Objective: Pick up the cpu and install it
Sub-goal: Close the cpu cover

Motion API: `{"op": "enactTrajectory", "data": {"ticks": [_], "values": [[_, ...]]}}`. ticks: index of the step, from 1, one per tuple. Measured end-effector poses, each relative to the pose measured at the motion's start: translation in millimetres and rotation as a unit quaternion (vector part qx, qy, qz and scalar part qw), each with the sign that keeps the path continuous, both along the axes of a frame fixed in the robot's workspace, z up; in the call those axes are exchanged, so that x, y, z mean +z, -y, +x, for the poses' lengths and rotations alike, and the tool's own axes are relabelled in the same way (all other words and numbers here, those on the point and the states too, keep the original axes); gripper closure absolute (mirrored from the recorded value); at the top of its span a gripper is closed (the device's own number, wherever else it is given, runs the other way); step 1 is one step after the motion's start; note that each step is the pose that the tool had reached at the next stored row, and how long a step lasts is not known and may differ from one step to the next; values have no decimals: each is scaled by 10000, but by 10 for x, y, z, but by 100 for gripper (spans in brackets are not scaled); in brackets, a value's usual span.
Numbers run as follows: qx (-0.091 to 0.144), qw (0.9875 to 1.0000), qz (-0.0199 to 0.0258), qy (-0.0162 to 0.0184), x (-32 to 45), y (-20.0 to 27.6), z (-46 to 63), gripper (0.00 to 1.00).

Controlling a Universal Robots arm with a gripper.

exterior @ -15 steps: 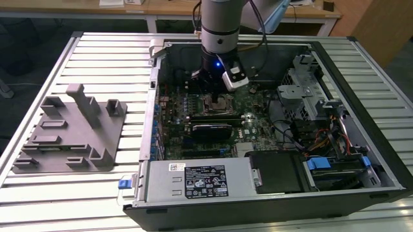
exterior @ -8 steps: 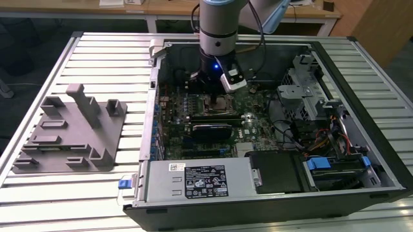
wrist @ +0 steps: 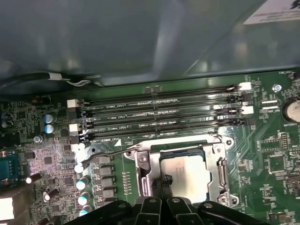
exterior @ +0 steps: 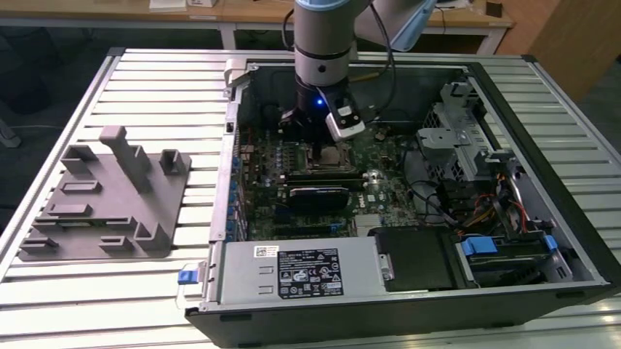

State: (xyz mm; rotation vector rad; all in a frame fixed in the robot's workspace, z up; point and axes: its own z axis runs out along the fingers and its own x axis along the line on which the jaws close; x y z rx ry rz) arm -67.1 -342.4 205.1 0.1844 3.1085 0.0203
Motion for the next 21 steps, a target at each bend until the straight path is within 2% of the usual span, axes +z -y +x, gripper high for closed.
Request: {"op": "enactTrajectory", "data": {"ticks": [7, 21], "values": [[0, 10000, 0, 0, -22, 1, -57, 89], [0, 10000, 6, -1, -60, 1, -62, 89]]}}
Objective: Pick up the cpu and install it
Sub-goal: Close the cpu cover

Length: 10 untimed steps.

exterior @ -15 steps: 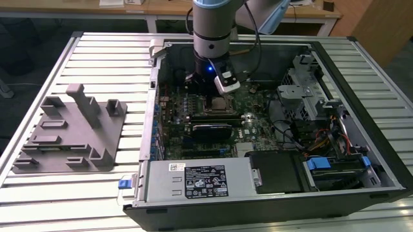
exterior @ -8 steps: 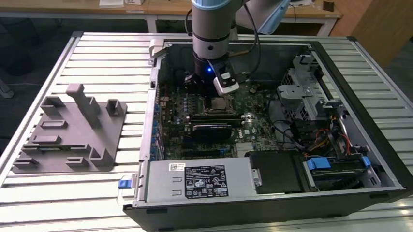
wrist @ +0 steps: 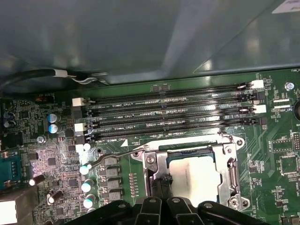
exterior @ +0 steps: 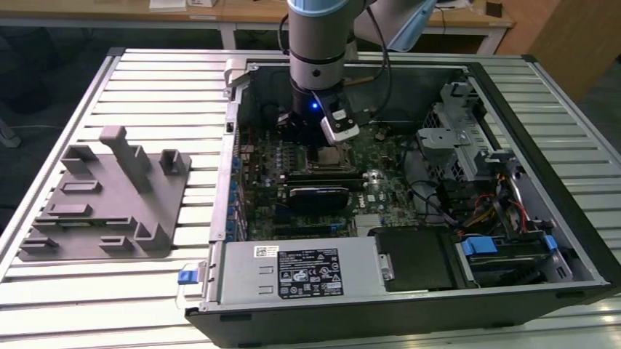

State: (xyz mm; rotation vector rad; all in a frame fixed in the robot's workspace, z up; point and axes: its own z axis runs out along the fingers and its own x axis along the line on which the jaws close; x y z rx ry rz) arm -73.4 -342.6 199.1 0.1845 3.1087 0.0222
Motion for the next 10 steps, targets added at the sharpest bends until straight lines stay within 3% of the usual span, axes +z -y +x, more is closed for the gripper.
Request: {"op": "enactTrajectory", "data": {"ticks": [10], "values": [[0, 10000, 1, 0, -16, 1, 0, 89]]}}
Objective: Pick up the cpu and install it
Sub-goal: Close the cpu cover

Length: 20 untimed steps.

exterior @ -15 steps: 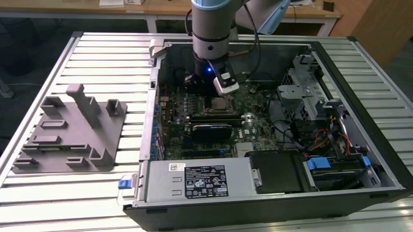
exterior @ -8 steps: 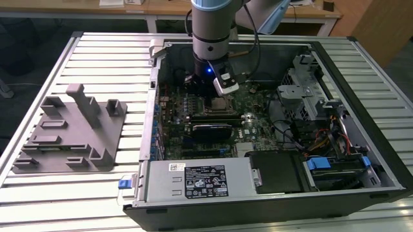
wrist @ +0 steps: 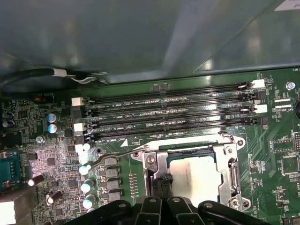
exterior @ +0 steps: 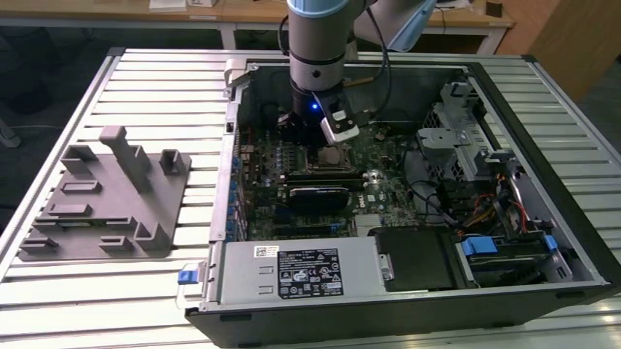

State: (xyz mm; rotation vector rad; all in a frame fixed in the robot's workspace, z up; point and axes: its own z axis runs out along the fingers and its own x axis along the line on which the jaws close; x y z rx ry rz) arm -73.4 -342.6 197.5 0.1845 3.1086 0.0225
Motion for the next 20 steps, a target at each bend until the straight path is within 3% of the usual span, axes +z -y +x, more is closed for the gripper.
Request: {"op": "enactTrajectory", "data": {"ticks": [20], "values": [[1, 10000, 1, 1, 38, 0, 0, 89]]}}
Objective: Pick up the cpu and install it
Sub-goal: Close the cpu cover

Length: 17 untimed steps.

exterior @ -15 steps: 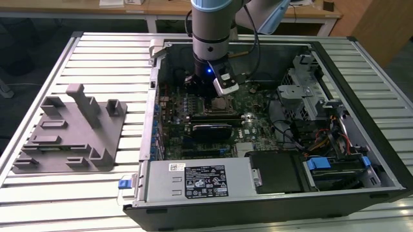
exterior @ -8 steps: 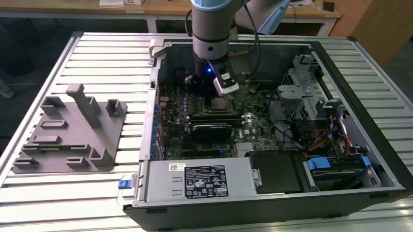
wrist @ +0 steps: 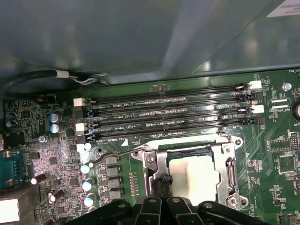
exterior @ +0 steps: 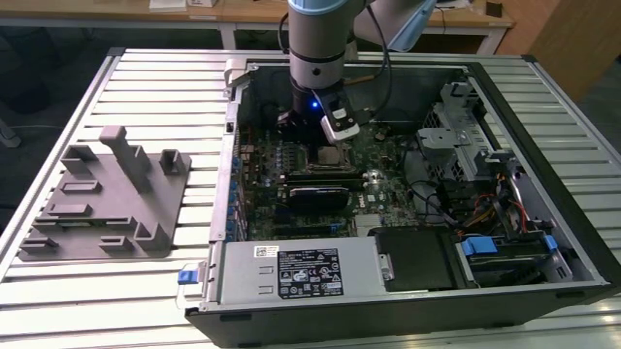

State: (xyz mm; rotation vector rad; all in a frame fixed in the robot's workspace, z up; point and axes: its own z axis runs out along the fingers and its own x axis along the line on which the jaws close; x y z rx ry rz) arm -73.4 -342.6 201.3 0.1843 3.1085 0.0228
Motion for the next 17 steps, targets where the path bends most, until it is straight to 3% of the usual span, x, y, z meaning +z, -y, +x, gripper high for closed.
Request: {"op": "enactTrajectory", "data": {"ticks": [17], "values": [[-1, 10000, 0, 0, -32, 1, -19, 89]]}}
